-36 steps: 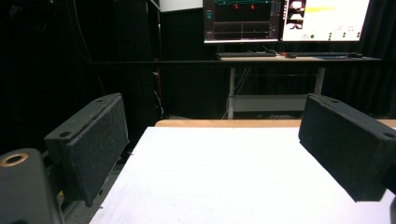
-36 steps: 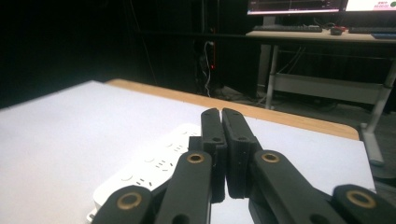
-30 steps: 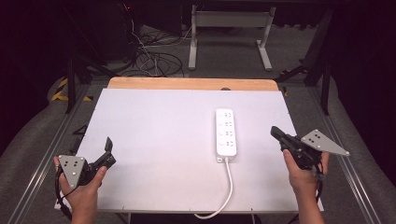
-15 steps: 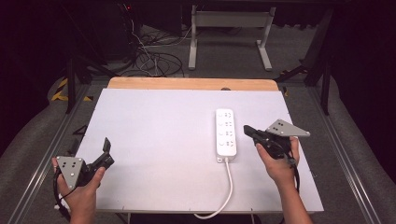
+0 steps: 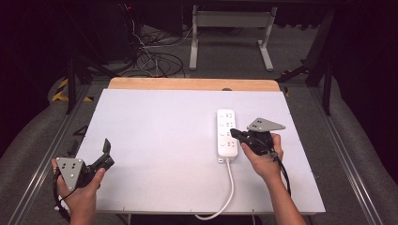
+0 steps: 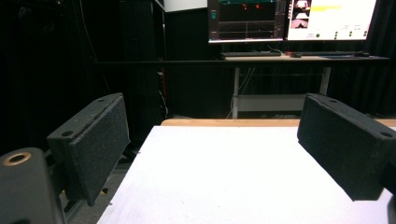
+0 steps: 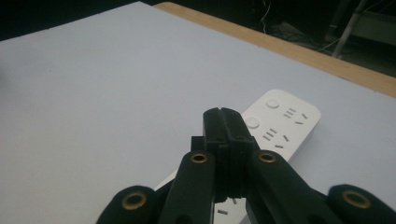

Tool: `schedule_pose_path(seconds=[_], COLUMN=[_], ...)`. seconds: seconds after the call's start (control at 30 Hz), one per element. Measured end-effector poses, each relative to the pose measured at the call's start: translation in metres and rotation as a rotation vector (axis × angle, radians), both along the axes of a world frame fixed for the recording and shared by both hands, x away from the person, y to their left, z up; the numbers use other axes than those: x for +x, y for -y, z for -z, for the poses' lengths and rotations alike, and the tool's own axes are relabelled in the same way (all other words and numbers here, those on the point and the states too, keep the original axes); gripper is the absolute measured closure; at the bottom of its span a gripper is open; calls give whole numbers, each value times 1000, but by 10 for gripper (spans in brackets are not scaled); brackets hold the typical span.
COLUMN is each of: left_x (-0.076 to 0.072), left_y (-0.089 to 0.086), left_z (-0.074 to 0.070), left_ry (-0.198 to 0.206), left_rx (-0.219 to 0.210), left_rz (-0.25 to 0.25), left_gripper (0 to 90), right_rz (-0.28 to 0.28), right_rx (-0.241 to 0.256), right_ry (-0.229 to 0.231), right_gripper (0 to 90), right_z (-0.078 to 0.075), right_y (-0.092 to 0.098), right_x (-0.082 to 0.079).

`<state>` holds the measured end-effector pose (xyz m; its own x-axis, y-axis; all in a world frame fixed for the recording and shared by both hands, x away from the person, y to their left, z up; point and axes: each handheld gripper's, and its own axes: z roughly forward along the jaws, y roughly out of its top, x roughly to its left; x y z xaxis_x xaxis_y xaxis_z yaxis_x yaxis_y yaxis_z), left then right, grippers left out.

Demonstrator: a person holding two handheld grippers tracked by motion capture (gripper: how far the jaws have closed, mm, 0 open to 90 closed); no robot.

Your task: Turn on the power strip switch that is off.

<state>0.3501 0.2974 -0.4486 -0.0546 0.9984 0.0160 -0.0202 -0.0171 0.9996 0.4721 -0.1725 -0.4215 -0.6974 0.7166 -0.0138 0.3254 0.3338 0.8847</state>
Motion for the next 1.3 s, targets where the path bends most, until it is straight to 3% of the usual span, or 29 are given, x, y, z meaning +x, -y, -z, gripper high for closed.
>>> schedule_pose_path(seconds=[0.33,0.6,0.73,0.87,1.3], left_x=[-1,-3,-3,-3,-3], left_y=[-1,-2,-2,-2,-2], left_z=[0,1,1,0,0], left_ry=[-2,-6,-6,-6,-7], left_rx=[-4,-1,-3,-3,-3], left_rz=[-5,-6,-7,-4,-3], left_gripper=[95,95,95,95,95], right_rz=[-25,16,18,43,39], right_rx=[-76,-128,-150,-156,-167], right_ry=[-64,-131,-136,-155,-172], right_gripper=[900,900,900,900,900], right_z=[16,28,31,34,37], right_y=[-22,-30,-33,-34,-37], right_x=[8,16,17,19,21])
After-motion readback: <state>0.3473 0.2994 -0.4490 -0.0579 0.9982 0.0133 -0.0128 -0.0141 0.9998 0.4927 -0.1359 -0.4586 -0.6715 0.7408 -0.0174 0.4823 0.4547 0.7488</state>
